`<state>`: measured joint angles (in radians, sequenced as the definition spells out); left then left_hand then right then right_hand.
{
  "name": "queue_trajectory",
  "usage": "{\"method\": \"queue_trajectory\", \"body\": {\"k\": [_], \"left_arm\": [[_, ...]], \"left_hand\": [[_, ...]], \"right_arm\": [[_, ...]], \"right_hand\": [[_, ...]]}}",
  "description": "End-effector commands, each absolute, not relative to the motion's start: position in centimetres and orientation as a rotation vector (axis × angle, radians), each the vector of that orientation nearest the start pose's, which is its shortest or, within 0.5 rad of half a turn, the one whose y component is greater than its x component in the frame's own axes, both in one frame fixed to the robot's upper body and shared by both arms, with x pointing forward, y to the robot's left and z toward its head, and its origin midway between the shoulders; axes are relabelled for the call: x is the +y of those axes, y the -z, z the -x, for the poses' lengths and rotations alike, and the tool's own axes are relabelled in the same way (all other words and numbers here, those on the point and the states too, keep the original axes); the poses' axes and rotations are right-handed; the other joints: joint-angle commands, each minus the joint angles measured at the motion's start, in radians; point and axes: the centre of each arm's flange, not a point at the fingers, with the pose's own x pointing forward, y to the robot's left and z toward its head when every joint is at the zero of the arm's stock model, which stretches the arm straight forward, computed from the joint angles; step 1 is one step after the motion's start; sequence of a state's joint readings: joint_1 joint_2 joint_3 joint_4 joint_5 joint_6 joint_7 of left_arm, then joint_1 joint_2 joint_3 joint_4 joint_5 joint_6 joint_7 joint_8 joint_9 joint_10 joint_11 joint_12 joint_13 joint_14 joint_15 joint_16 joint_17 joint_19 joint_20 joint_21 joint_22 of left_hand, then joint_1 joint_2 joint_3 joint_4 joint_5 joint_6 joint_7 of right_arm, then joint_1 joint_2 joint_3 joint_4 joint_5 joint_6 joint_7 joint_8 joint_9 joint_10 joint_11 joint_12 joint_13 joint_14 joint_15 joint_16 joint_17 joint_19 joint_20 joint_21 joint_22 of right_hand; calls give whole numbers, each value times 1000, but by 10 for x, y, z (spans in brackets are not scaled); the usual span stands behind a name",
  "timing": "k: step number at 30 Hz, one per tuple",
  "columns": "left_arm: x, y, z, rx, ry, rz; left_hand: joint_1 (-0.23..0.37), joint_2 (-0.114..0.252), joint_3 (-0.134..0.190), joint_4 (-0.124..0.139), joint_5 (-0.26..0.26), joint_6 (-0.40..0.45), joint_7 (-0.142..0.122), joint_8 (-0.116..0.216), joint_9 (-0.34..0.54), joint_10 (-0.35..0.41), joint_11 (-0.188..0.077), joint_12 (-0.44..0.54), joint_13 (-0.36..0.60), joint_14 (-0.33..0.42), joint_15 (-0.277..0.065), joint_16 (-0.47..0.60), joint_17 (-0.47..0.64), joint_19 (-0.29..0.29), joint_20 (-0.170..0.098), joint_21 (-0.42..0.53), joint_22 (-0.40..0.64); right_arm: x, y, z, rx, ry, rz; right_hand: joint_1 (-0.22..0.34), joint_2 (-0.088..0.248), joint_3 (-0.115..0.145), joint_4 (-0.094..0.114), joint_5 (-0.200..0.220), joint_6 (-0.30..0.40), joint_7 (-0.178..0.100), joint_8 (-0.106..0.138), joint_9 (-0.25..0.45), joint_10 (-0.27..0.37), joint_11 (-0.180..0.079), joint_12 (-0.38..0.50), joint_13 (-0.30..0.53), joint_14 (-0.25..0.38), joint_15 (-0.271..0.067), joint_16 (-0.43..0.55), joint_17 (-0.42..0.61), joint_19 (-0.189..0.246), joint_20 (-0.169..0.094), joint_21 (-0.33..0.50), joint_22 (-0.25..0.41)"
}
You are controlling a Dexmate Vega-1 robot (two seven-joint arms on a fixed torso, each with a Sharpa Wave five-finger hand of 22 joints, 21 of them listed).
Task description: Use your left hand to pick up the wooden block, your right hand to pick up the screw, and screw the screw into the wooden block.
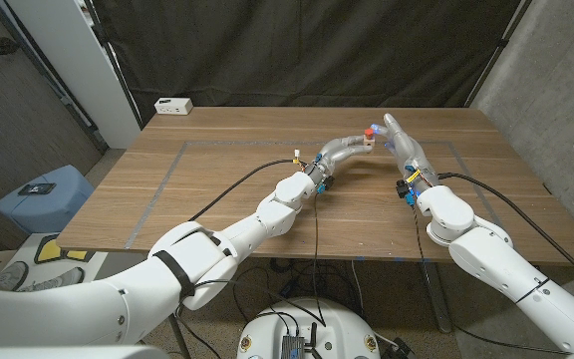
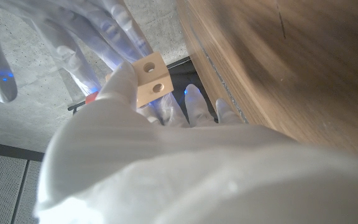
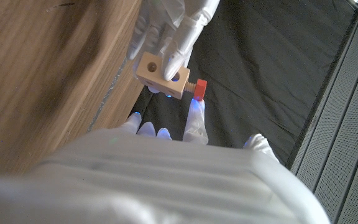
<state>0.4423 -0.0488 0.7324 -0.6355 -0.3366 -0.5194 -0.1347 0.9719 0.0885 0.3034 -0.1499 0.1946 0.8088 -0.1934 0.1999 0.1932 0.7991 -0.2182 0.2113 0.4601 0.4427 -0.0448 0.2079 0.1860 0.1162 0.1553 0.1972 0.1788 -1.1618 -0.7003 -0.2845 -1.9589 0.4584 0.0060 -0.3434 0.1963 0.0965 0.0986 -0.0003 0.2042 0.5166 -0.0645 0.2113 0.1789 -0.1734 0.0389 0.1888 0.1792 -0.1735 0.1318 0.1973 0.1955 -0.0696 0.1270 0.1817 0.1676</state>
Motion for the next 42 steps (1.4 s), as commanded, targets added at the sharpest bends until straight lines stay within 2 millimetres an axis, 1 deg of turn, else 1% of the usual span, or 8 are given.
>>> {"method": "queue_trajectory", "body": {"k": [1,20,30,42], "left_arm": [[-23,20,-679,-613,632,-177],[-23,21,-679,-603,639,-168],[-22,22,-680,-599,641,-166],[-20,22,-680,-596,644,-157]], "left_hand": [[-11,4,4,6,7,4,5,6,3,10,0,6,7,13,-47,2,1,5,9,8,5],[-23,4,4,9,5,-1,9,3,3,8,1,6,8,16,-43,0,-1,4,8,7,5],[-26,5,6,9,5,-2,10,2,4,6,2,6,9,19,-42,-1,-1,5,11,8,5],[-28,3,7,7,4,0,12,2,4,9,2,7,10,21,-41,-1,-2,6,9,8,5]], "right_arm": [[-253,19,-535,-607,-70,178],[-251,25,-532,-597,-63,171],[-246,30,-530,-584,-71,167],[-239,32,-528,-576,-82,174]], "right_hand": [[-3,1,10,1,10,15,1,5,3,-72,-12,6,2,-149,-10,3,2,0,9,10,3],[-3,2,12,-1,10,29,-6,2,4,-67,-27,6,2,-149,-18,3,1,2,11,10,3],[-3,2,13,-2,10,35,-9,1,4,-64,-33,6,2,-148,-19,3,1,2,11,9,3],[-3,4,14,-3,10,44,-11,1,4,-63,-34,6,2,-148,-19,4,1,1,12,9,3]]}}
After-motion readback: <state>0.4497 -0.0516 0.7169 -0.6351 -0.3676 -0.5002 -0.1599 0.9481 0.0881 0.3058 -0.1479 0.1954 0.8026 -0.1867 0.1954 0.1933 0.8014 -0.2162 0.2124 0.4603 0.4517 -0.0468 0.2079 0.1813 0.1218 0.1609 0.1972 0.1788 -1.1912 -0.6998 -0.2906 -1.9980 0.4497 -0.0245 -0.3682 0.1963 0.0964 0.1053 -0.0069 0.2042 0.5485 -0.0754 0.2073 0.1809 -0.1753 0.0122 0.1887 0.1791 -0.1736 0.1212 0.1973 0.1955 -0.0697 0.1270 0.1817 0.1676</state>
